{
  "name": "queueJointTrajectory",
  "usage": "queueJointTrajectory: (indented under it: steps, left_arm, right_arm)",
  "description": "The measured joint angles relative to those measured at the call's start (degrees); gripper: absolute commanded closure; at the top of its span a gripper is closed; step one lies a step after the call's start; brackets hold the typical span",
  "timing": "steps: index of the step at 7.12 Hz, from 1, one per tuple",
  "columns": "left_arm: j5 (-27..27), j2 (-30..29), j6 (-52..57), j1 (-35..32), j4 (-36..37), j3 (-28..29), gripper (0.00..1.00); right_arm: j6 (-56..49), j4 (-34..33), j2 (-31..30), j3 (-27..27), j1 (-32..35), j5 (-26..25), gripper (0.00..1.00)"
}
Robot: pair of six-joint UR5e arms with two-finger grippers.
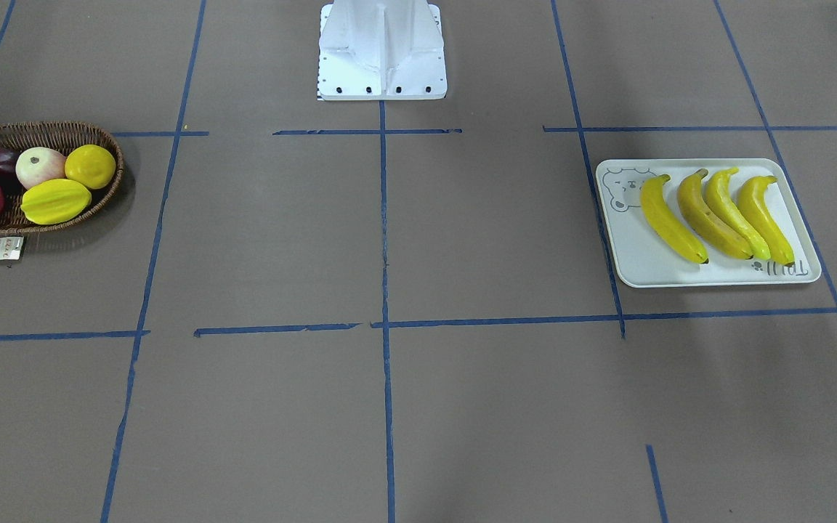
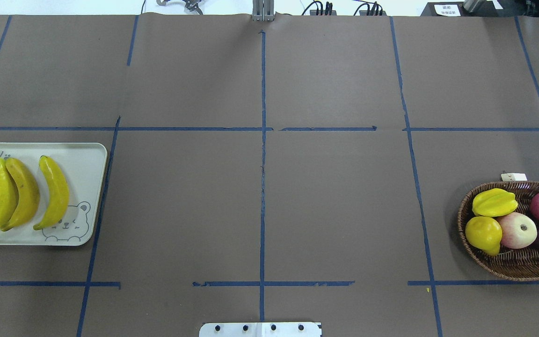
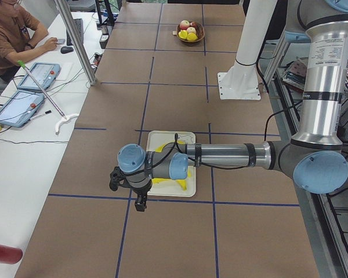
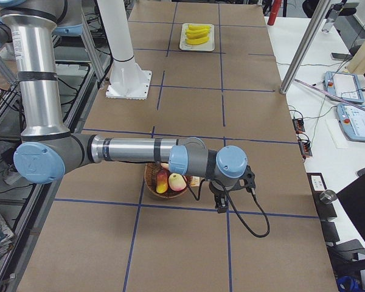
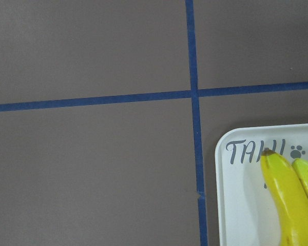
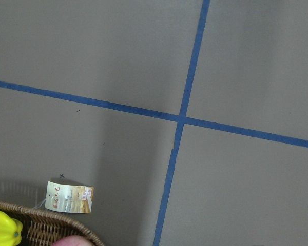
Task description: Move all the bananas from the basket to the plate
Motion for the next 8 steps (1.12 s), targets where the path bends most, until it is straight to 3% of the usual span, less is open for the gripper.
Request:
queueJointTrajectory:
  steps: [6,8]
  left_arm:
    - [-2.04,0.33,-1.03,-1.12,0.36,-2.02,0.0]
    - [-2.06,0.43,-1.03,-1.19,0.36,-2.16,0.0]
  right_arm:
    - [0.16,0.09,-2.41,0.31,2.8,-1.55,0.0]
    - [4.51,0.1,-4.77,3.23,3.29,-2.18,0.0]
